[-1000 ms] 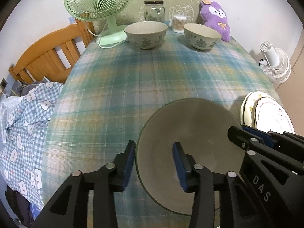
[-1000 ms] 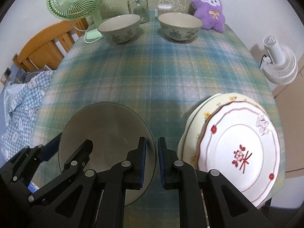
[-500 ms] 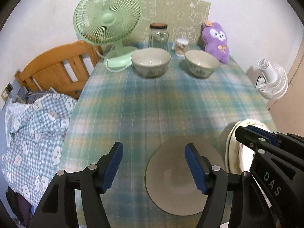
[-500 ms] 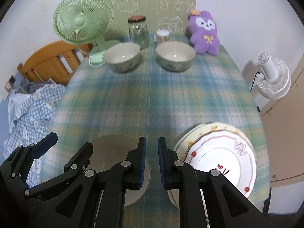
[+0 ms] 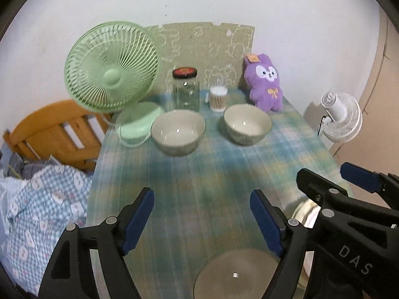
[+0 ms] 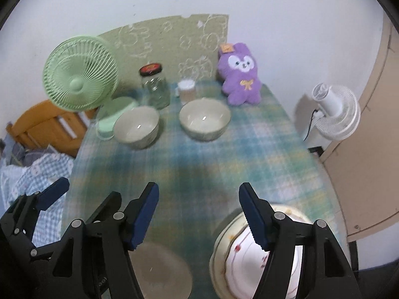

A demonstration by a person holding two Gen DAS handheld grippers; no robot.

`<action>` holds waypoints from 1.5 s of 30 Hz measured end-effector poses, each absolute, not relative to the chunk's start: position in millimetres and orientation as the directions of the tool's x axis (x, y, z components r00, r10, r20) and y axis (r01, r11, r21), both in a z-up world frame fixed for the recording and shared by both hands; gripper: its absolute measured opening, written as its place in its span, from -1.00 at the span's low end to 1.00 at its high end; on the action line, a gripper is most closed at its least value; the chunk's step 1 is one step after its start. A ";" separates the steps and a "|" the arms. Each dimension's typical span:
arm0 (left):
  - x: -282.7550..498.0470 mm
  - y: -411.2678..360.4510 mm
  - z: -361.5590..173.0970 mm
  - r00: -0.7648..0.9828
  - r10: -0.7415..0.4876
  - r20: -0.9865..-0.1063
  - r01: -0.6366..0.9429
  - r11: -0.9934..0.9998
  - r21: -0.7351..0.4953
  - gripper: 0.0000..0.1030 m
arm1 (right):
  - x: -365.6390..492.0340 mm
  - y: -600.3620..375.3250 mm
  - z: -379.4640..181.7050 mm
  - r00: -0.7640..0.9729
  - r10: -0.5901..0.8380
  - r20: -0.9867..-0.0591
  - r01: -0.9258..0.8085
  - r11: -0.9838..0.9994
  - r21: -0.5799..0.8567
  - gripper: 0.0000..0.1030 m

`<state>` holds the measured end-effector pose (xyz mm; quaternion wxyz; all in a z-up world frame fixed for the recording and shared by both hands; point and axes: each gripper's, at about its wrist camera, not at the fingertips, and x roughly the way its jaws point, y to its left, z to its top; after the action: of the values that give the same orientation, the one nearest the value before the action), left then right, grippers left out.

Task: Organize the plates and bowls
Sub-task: 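Move both grippers to the cream bowl in front of the glass jar, then close both grippers on the rim of that cream bowl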

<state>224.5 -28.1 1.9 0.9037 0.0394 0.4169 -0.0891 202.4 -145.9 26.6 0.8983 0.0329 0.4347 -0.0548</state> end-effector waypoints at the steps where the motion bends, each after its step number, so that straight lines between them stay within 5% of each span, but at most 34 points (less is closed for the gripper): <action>1: 229.9 -29.9 2.8 0.638 -0.131 -0.759 0.194 0.981 -0.006 0.57 | 207.3 -148.4 28.0 0.623 -0.072 -0.779 0.127 0.992 0.010 0.36; 25: 384.7 -116.1 -37.7 0.648 -0.013 -0.762 0.022 1.000 0.002 0.56 | 390.8 -245.2 -19.3 0.625 0.015 -0.780 0.028 0.999 0.042 0.30; 45: 453.5 -147.4 -108.6 0.566 -0.007 -0.825 0.048 0.999 0.024 -0.15 | 462.0 -260.7 -96.5 0.551 0.059 -0.833 0.001 0.997 0.072 -0.10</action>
<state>453.5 -147.4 -108.6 0.8845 0.0219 0.4658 -0.0157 462.0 -260.7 -96.5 0.8799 0.0321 0.4737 0.0165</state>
